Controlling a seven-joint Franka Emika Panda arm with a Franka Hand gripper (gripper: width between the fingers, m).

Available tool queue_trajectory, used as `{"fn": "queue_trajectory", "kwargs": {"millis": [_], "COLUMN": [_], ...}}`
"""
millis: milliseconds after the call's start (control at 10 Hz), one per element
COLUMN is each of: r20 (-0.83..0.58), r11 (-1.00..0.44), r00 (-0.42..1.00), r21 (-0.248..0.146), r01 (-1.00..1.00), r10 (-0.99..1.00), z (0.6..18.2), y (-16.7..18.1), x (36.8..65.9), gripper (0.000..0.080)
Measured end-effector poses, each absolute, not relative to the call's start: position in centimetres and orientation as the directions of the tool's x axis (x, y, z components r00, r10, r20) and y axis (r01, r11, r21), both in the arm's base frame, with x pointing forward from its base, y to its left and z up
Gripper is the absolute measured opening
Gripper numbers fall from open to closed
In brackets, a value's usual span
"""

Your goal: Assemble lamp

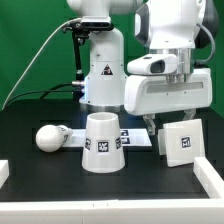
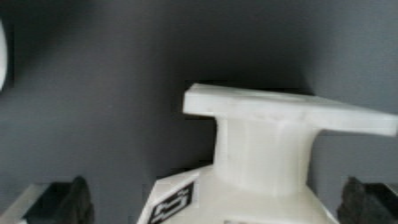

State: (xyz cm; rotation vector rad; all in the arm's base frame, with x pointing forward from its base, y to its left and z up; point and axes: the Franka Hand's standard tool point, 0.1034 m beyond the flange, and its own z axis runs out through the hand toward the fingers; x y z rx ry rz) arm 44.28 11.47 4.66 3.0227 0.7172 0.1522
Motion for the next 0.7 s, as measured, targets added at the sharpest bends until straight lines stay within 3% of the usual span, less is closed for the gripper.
{"fn": "queue_trajectory", "kwargs": {"millis": [700], "r20": [0.094], "r11": [-0.911], "r00": [0.906], "r21": [0.060], "r01": [0.409], "r10": [0.413], "z": [3.0], "y": [12.5], "x": [45.1], "gripper": [0.0698]}}
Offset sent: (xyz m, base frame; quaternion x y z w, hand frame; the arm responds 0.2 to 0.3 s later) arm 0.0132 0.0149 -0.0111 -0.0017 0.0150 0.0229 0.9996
